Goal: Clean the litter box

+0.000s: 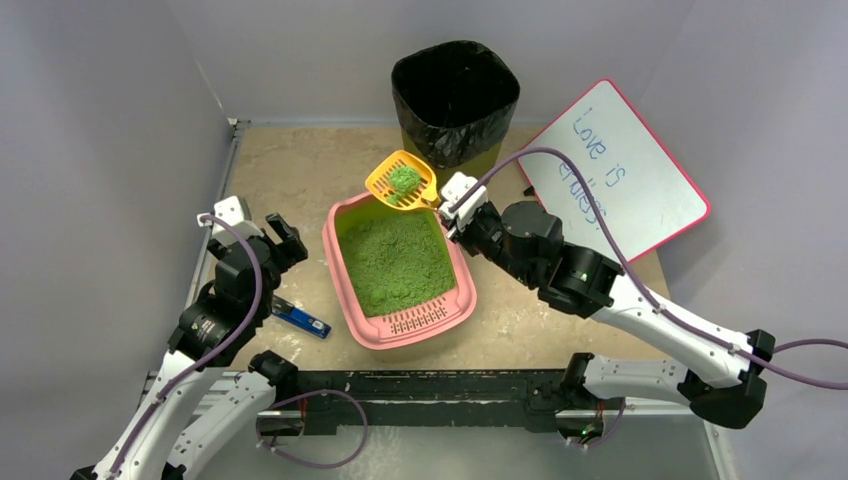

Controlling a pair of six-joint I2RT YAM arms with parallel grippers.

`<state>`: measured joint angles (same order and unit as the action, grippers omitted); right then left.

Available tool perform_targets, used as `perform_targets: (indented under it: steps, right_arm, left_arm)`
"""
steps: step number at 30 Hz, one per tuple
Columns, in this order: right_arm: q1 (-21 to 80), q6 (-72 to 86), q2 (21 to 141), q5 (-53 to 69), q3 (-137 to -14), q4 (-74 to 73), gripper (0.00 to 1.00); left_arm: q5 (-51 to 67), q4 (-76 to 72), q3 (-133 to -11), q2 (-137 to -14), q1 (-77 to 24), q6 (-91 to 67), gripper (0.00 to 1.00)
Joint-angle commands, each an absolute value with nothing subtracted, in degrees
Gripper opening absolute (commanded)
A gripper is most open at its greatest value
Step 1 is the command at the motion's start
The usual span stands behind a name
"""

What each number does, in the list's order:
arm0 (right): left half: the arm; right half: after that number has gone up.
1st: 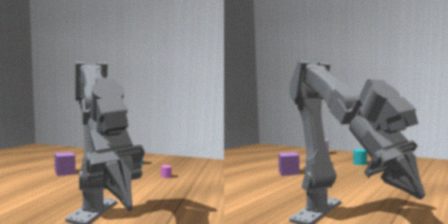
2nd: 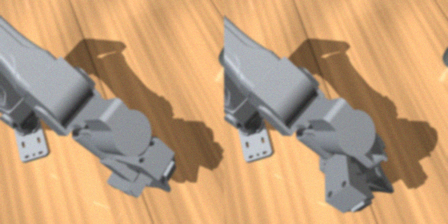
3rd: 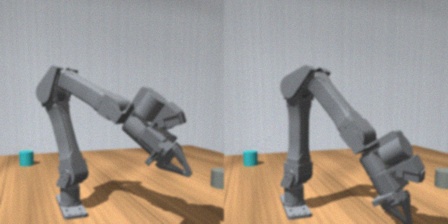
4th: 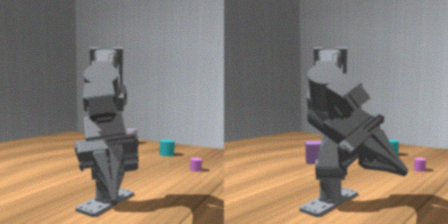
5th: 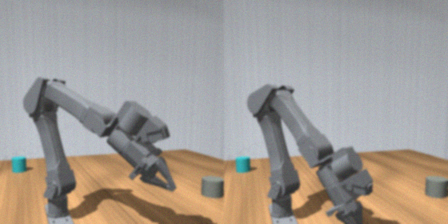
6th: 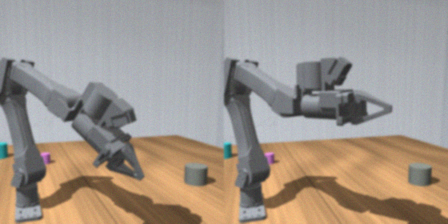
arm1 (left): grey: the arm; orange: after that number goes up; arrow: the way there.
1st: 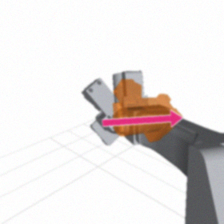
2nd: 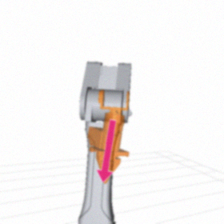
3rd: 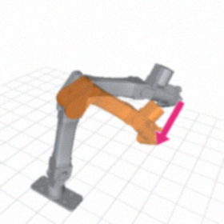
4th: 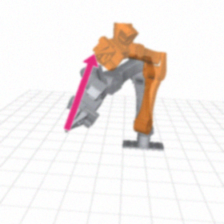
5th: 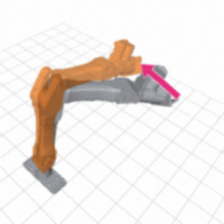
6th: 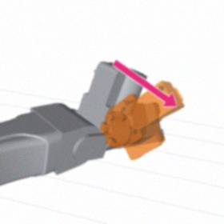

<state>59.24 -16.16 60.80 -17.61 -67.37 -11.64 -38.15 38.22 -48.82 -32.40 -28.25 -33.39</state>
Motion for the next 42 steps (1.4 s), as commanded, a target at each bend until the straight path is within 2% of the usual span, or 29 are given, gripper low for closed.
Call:
perform_targets:
  steps: [1, 7, 18, 23, 30, 42]
  right_arm:
    - [58.4, -18.8, 62.0, -21.5, -74.1, -12.2, 0.0]
    - [54.5, -20.1, 63.0, -19.9, -76.9, -10.7, 0.0]
    - [40.4, -20.8, 69.0, -10.6, -87.3, -15.4, 0.0]
    - [36.2, -27.3, 73.8, -14.5, -92.4, -16.7, 0.0]
    - [28.9, -32.4, 80.6, -12.2, -98.6, -18.8, 0.0]
    - [24.1, -39.5, 92.5, -9.9, -108.9, -23.3, 0.0]
  left_arm:
    - [-37.9, 35.6, -48.7, -32.0, -28.1, -32.9, 0.77]
    - [-38.5, 35.8, -48.7, -30.7, -28.1, -33.1, 0.77]
    - [-38.2, 35.8, -48.8, -30.8, -28.1, -33.0, 0.77]
    - [-38.0, 35.8, -48.7, -30.7, -28.1, -33.0, 0.77]
    - [-37.7, 35.7, -48.7, -30.1, -28.1, -33.0, 0.77]
    - [-37.5, 35.6, -48.7, -29.3, -28.1, -32.8, 0.77]
